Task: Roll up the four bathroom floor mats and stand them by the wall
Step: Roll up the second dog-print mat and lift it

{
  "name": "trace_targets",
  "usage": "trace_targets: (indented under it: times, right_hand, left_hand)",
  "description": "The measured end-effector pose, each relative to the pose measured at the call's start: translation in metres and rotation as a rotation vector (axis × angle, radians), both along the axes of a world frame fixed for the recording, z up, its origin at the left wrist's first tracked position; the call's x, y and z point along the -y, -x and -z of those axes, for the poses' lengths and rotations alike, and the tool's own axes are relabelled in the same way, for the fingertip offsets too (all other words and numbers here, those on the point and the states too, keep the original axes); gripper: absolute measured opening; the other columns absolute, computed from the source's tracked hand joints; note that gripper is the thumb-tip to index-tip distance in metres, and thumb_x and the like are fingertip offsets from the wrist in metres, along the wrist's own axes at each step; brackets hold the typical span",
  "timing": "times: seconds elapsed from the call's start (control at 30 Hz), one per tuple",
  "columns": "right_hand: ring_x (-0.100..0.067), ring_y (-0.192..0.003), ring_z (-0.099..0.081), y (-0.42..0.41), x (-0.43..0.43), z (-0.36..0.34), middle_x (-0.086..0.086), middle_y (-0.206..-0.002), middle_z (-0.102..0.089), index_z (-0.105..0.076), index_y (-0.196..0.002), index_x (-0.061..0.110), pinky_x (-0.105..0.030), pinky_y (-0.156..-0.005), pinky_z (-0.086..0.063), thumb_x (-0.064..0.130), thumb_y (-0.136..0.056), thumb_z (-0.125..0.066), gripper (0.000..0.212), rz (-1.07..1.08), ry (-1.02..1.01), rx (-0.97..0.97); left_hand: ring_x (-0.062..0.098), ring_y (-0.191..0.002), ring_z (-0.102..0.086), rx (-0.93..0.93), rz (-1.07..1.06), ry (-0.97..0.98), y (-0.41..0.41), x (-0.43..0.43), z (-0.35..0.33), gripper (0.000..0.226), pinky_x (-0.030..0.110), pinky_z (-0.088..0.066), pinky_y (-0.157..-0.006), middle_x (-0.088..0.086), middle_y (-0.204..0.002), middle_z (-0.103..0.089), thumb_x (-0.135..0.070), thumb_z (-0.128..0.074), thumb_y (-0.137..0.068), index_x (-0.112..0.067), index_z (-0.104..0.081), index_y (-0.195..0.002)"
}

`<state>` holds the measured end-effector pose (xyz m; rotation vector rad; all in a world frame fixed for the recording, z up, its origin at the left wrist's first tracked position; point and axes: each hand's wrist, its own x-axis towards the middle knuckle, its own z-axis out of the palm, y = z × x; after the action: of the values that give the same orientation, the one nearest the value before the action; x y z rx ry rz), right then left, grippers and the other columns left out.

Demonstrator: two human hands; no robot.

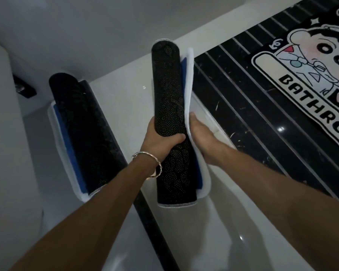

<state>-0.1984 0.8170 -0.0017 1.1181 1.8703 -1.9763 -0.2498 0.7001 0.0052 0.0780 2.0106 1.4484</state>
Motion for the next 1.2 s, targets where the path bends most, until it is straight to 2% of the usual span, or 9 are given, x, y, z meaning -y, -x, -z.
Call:
trace_targets:
  times: [0.07,0.17,0.27,0.47,0.6,0.7,0.8,1.0,1.2]
  right_hand:
    - [-0.006,-0.095,-0.059,-0.001,0.016,0.009,0.009,-0.106,-0.064,-0.057,-0.119,0.03,-0.022,-0.082,-0.045,0.048,-0.102,-0.02,0.044,-0.045,0.087,-0.082]
    - [-0.011,-0.115,-0.057,-0.001,0.034,0.019,0.003,-0.123,-0.063,-0.056,-0.126,0.025,-0.035,-0.105,-0.041,0.044,-0.102,-0.027,0.043,-0.148,0.084,-0.192]
    - [-0.012,-0.125,-0.05,0.01,0.046,0.023,0.005,-0.135,-0.055,-0.046,-0.138,0.03,-0.039,-0.112,-0.034,0.046,-0.098,-0.033,0.045,-0.218,0.054,-0.227]
    - [0.007,-0.107,-0.057,0.032,0.053,0.033,0.018,-0.12,-0.062,-0.05,-0.131,0.042,-0.008,-0.086,-0.042,0.01,-0.097,-0.041,0.047,-0.274,0.008,-0.282]
    - [0.006,-0.11,-0.052,0.046,0.06,0.045,0.019,-0.132,-0.052,-0.04,-0.142,0.038,-0.004,-0.086,-0.036,0.009,-0.097,-0.043,0.054,-0.312,-0.007,-0.266]
    - [-0.004,-0.125,-0.047,0.052,0.066,0.055,0.012,-0.143,-0.047,-0.035,-0.145,0.038,-0.018,-0.102,-0.036,0.012,-0.097,-0.045,0.055,-0.347,-0.01,-0.239]
    - [-0.002,-0.125,-0.046,0.059,0.066,0.055,0.012,-0.144,-0.045,-0.035,-0.145,0.036,-0.01,-0.095,-0.035,0.011,-0.097,-0.044,0.056,-0.342,-0.024,-0.234]
    - [0.001,-0.11,-0.049,0.085,0.07,0.054,0.011,-0.146,-0.042,-0.032,-0.146,0.039,0.001,-0.075,-0.035,0.011,-0.099,-0.041,0.055,-0.365,-0.062,-0.254]
    - [-0.012,-0.131,-0.043,0.1,0.083,0.057,-0.001,-0.147,-0.043,-0.03,-0.147,0.029,-0.017,-0.106,-0.029,0.009,-0.099,-0.039,0.053,-0.343,-0.113,-0.249]
  left_hand:
    - [0.012,-0.089,-0.066,-0.043,-0.103,0.032,0.004,0.009,0.008,0.07,0.026,-0.054,-0.077,-0.002,-0.104,-0.066,-0.014,-0.081,-0.066,-0.022,-0.047,-0.126]
    - [0.013,-0.088,-0.067,-0.079,-0.239,0.095,0.009,0.024,0.021,0.078,0.038,-0.055,-0.085,-0.008,-0.1,-0.067,-0.034,-0.081,-0.055,-0.033,-0.045,-0.124]
    - [0.015,-0.089,-0.067,-0.11,-0.331,0.12,0.019,0.035,0.025,0.091,0.04,-0.055,-0.087,-0.006,-0.103,-0.067,-0.047,-0.08,-0.049,-0.034,-0.042,-0.13]
    - [0.019,-0.104,-0.062,-0.164,-0.401,0.175,0.041,0.045,0.031,0.094,0.038,-0.05,-0.096,0.001,-0.119,-0.062,-0.049,-0.077,-0.057,-0.025,-0.038,-0.138]
    - [0.024,-0.121,-0.053,-0.2,-0.411,0.255,0.054,0.053,0.041,0.09,0.039,-0.041,-0.105,0.007,-0.135,-0.052,-0.05,-0.073,-0.071,-0.018,-0.033,-0.144]
    - [0.026,-0.129,-0.046,-0.258,-0.38,0.288,0.057,0.056,0.048,0.098,0.041,-0.036,-0.109,0.011,-0.141,-0.046,-0.062,-0.063,-0.066,-0.014,-0.031,-0.145]
    - [0.026,-0.132,-0.041,-0.296,-0.383,0.302,0.061,0.056,0.051,0.102,0.042,-0.034,-0.11,0.012,-0.144,-0.042,-0.068,-0.055,-0.065,-0.012,-0.029,-0.146]
    - [0.032,-0.138,-0.029,-0.337,-0.363,0.377,0.08,0.054,0.046,0.081,0.042,-0.024,-0.115,0.021,-0.15,-0.028,-0.043,-0.054,-0.091,-0.005,-0.014,-0.151]
    - [0.033,-0.145,-0.003,-0.445,-0.139,0.532,0.081,0.056,0.04,0.08,0.035,-0.005,-0.117,0.023,-0.156,0.001,-0.031,-0.053,-0.094,-0.011,0.0,-0.151]
